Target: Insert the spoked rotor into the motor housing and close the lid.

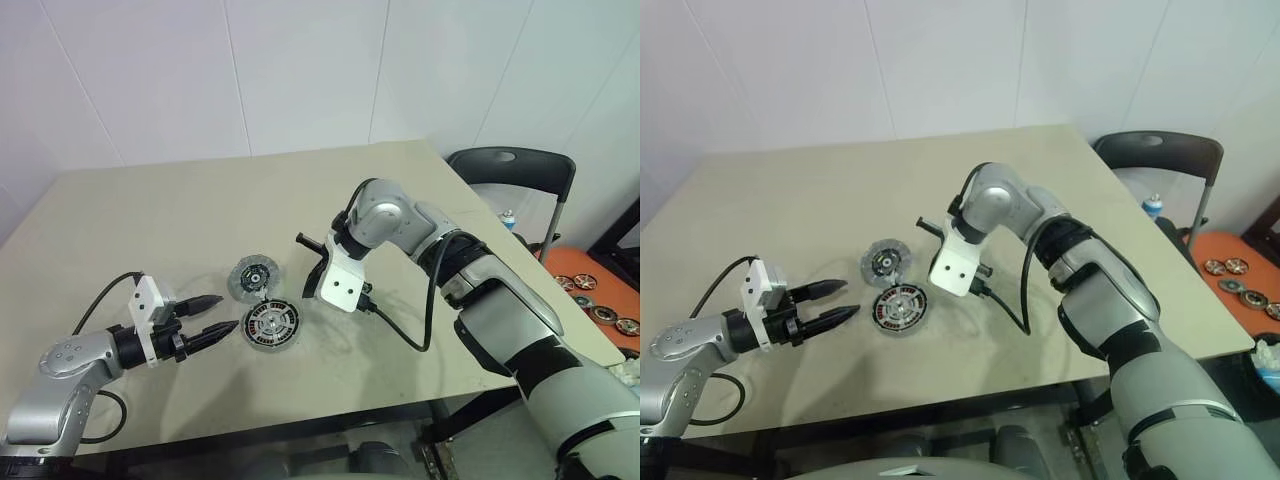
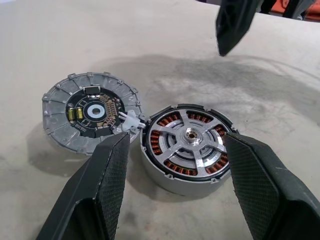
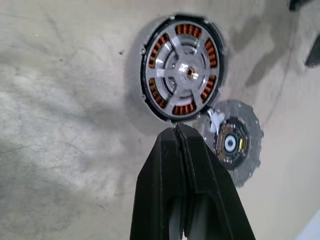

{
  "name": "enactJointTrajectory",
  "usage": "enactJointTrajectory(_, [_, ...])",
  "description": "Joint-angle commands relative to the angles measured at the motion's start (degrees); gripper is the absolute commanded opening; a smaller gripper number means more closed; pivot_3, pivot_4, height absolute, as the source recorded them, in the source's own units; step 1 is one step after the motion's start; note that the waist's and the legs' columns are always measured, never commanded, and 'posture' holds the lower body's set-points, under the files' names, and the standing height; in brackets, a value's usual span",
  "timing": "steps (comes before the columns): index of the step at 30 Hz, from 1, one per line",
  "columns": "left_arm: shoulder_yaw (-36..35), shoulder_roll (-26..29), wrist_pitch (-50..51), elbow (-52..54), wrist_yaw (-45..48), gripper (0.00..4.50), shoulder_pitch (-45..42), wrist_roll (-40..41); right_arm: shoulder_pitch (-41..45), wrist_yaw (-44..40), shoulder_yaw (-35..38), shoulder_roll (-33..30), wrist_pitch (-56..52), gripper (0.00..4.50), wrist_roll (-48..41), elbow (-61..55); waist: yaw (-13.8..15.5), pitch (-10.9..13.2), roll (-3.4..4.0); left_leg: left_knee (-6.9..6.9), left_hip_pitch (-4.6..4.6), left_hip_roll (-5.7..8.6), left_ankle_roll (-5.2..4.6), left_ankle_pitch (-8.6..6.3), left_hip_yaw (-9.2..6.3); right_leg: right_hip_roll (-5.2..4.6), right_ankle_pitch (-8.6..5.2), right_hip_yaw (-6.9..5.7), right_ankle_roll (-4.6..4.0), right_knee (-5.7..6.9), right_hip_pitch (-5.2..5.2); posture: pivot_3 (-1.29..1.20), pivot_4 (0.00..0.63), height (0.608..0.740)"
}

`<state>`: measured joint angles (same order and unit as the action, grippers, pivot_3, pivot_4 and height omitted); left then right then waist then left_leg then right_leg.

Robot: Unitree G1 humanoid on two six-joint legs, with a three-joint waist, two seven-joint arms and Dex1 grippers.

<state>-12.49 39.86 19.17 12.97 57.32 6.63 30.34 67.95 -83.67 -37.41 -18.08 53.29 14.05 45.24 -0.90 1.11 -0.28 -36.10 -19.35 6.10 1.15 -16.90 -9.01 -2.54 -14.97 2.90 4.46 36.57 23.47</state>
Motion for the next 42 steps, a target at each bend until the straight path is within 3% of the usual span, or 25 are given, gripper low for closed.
enactJointTrajectory(1, [-0.81, 0.51, -0.55, 1.79, -0.04, 3.19, -0.55, 0.3, -0.09, -0.52, 0.01, 1.37, 0.2, 0.62, -2.64, -1.49, -0.01, 0.0, 0.0, 0.0, 0.01, 0.0, 0.0, 0.0, 0.0, 0.0, 0.0, 0.0, 0.0, 0.01, 0.0, 0.0, 0.0, 0.74])
enactJointTrajectory(7, [-0.86, 1.19, 0.72, 3.57, -0.07, 3.19, -0.98, 1.0, -2.17, 3.31, -1.84, 1.36, -1.45, 2.48, 3.47, -0.48, 0.23, 0.0, 0.0, -0.04, 0.02, 0.02, 0.0, 0.0, -0.01, 0.0, 0.0, 0.0, 0.0, 0.04, -0.02, 0.0, 0.0, 0.74])
enactJointTrajectory(10, [-0.38, 1.36, 0.88, 4.72, 0.33, 3.19, 0.01, 1.01, -2.71, 7.57, -2.44, 2.45, -1.2, 2.48, 6.6, 0.8, 0.17, -0.01, -0.02, -0.04, 0.02, 0.02, 0.0, 0.0, 0.0, 0.0, 0.0, 0.0, 0.0, 0.05, -0.01, 0.0, 0.0, 0.74])
enactJointTrajectory(25, [-1.3, 1.04, 1.65, 5.82, -0.63, 3.19, 1.54, 1.24, -6.58, 11.68, -5.29, 4.02, 0.24, 2.48, 9.81, 2.39, 0.09, -0.01, -0.02, -0.04, 0.04, 0.01, 0.01, 0.01, -0.01, 0.02, 0.0, 0.01, -0.01, 0.09, -0.01, 0.0, 0.0, 0.74])
enactJointTrajectory(31, [-1.64, 0.89, 1.28, 5.85, -1.11, 3.19, 1.97, 1.2, -5.05, 18.14, -6.19, 6.18, 0.73, 2.48, 14.42, 7.78, 0.03, -0.02, -0.03, -0.04, 0.08, 0.01, 0.02, 0.02, 0.0, 0.02, 0.0, 0.02, -0.01, 0.1, -0.04, 0.0, 0.0, 0.74])
enactJointTrajectory(42, [-1.61, 0.14, 0.15, 5.23, -1.79, 3.19, 2.7, 0.74, -3.06, 18.8, -6.94, 6.14, 3.71, 2.48, 16.06, 10.59, -0.05, 0.19, 0.0, -0.03, 0.93, -0.02, 0.14, 0.09, 0.04, 0.07, -0.12, 0.07, -0.18, 0.4, -0.62, 0.0, 0.0, 0.74])
